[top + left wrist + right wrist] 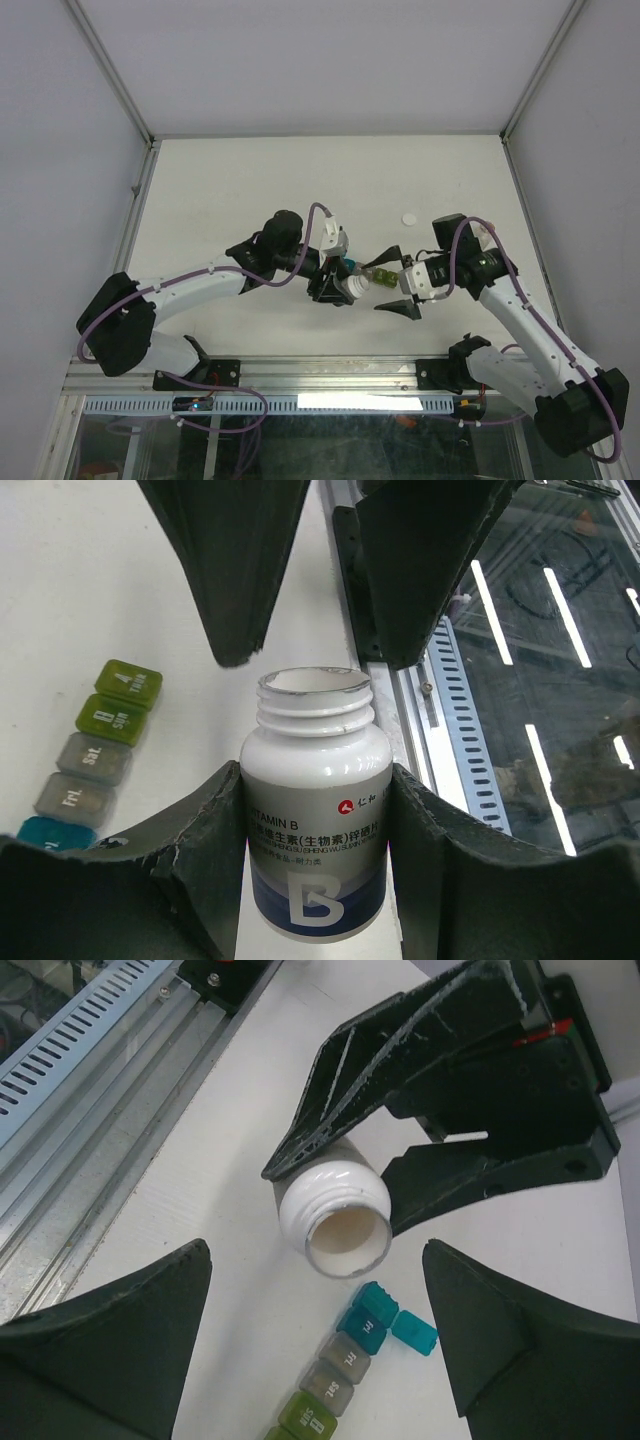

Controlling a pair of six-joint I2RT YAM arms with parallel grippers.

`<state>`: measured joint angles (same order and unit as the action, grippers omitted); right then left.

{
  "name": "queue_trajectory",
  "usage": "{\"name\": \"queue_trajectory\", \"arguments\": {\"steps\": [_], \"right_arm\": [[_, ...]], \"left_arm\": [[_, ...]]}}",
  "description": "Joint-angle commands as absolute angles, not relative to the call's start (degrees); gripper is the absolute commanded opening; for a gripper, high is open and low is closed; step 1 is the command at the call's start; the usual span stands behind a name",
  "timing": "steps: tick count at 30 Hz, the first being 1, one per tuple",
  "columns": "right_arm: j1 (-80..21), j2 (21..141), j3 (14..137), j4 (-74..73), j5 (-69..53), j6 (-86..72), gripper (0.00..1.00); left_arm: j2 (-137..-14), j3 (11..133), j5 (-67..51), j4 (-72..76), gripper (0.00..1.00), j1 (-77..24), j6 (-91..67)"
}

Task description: Sort the pills into containers

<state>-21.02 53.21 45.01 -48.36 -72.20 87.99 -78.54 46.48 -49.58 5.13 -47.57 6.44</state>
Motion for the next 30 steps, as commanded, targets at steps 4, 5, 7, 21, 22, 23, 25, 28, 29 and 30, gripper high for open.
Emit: {"name": "queue_trajectory", "arguments": {"steps": [4,5,7,21,22,23,25,28,29,30], "right_arm": [[-28.46,53.89,43.51,-37.92,-65.85,82.81,0.83],[-29.47,53.86,43.12,-36.24,-64.51,81.47,0.81],[-31.15,53.73,42.23,-33.66,-61.37,79.84,0.77],[-33.44,52.04,41.57,-30.09,-59.14,76.54,0.26],[-33.45,52.03,41.84,-30.11,-59.19,76.16,0.24],[-33.39,52.03,42.03,-30.08,-59.05,75.62,0.23],[-33.29,52.04,42.42,-30.1,-58.74,74.89,0.21],[-32.83,51.9,42.92,-29.97,-59.24,73.63,0.19],[-32.71,51.86,43.02,-29.97,-59.55,73.39,0.19],[-32.58,51.79,43.04,-29.89,-59.58,73.26,0.18]], "left_arm": [[-80.93,50.29,-53.48,6.82,0.0,-48.72,4.57],[-81.21,50.43,-53.51,6.79,0.0,-48.76,4.5],[-81.47,50.84,-53.89,6.84,0.0,-48.74,4.24],[-83.43,52.04,-53.68,6.77,0.17,-48.8,2.64],[-83.41,51.94,-53.37,6.8,0.27,-48.87,2.33],[-83.41,51.75,-53.02,6.83,0.41,-48.88,2.08],[-83.15,51.19,-52.4,6.72,0.54,-49.17,1.72],[-82.76,50.07,-51.56,6.73,0.63,-49.64,1.67],[-82.67,49.69,-51.19,6.73,0.64,-49.78,1.64],[-82.55,49.29,-51.05,6.71,0.66,-49.85,1.62]]}}
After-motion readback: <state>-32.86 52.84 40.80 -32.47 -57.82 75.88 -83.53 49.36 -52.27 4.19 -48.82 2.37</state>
